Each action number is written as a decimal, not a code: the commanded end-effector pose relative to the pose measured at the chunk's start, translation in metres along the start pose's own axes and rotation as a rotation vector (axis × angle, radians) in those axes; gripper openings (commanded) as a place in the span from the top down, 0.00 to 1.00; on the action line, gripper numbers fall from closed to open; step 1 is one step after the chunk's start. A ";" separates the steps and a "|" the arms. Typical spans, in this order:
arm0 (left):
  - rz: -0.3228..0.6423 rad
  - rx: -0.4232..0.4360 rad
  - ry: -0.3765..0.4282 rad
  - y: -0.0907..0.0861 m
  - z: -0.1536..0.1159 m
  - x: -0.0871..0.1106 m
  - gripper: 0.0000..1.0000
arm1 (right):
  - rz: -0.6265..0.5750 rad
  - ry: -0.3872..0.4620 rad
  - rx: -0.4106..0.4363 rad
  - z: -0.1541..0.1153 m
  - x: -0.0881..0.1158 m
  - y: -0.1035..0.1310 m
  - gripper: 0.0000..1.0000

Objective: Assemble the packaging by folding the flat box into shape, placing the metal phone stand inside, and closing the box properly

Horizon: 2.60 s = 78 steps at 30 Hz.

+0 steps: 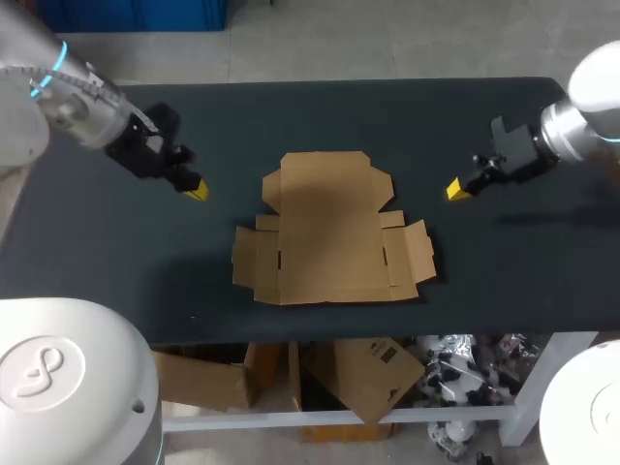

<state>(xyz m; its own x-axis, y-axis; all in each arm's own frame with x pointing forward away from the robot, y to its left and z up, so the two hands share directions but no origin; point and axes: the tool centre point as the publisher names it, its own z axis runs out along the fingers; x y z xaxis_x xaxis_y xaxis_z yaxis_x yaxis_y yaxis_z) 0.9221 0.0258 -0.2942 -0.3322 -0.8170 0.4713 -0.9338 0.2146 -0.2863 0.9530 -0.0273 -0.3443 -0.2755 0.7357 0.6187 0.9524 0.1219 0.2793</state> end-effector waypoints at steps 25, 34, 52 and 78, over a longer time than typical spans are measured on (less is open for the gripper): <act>0.020 0.101 0.018 -0.005 0.060 -0.015 1.00 | -0.027 0.043 0.048 0.076 -0.006 0.018 1.00; 0.031 0.105 0.024 -0.015 0.073 -0.017 1.00 | -0.008 0.048 0.045 0.083 -0.008 0.011 1.00; -0.025 0.069 0.071 -0.025 0.098 -0.021 1.00 | 0.078 0.061 -0.029 0.083 -0.016 0.004 1.00; -0.034 0.054 0.058 -0.030 0.114 -0.026 1.00 | 0.088 0.064 -0.002 0.091 -0.021 0.005 1.00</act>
<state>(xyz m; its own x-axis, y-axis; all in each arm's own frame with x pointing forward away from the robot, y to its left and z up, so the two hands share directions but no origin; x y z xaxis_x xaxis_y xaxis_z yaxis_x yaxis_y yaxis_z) 0.9682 -0.0160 -0.3889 -0.3113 -0.7890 0.5297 -0.9346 0.1535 -0.3208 0.9722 0.0196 -0.4217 -0.1992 0.7048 0.6808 0.9718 0.0526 0.2299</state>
